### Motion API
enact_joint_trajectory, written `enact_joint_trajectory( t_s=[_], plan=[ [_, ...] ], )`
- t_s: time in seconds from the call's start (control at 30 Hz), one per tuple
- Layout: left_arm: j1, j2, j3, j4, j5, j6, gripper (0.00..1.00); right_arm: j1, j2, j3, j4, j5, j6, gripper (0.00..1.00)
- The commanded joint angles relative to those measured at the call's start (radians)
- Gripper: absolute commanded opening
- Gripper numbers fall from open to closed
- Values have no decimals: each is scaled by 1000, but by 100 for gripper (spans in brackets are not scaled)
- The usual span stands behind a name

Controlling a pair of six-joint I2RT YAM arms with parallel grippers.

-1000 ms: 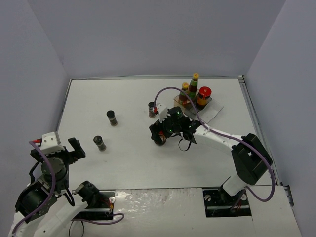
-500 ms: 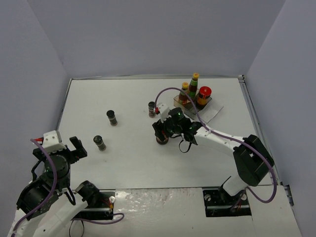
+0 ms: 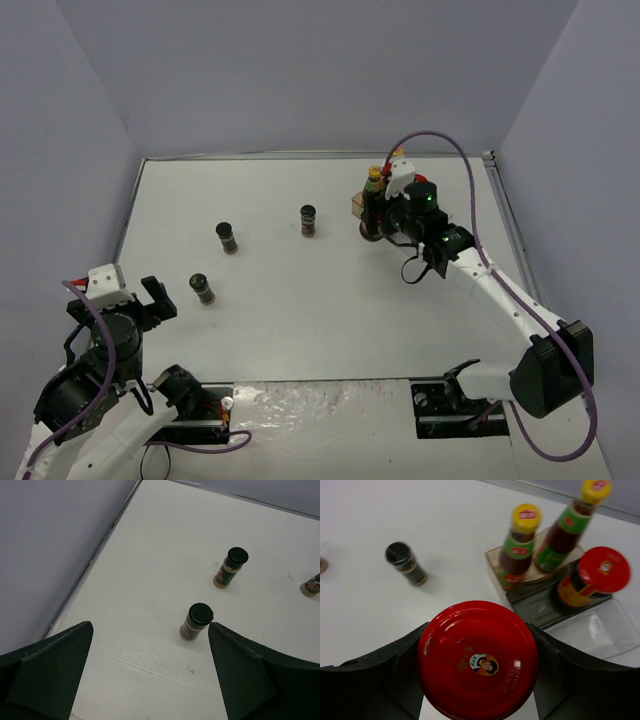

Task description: Organize the condiment bottles

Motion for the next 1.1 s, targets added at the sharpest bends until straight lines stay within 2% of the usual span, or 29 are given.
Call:
enact_joint_trajectory(
  t_s=[0.0, 0.23, 0.67, 1.07],
  plan=[
    [10, 33, 20, 33, -9, -4, 97, -131, 24, 104, 138, 41, 66, 0],
    [10, 36, 21, 33, -3, -1, 97, -218, 140, 152, 242, 60, 123, 0],
    [10, 36, 20, 35, 1, 1, 97, -228, 299, 183, 389, 147, 125, 0],
    [13, 44, 20, 33, 5, 1, 97, -227, 414, 184, 380, 137, 125, 0]
  ],
)
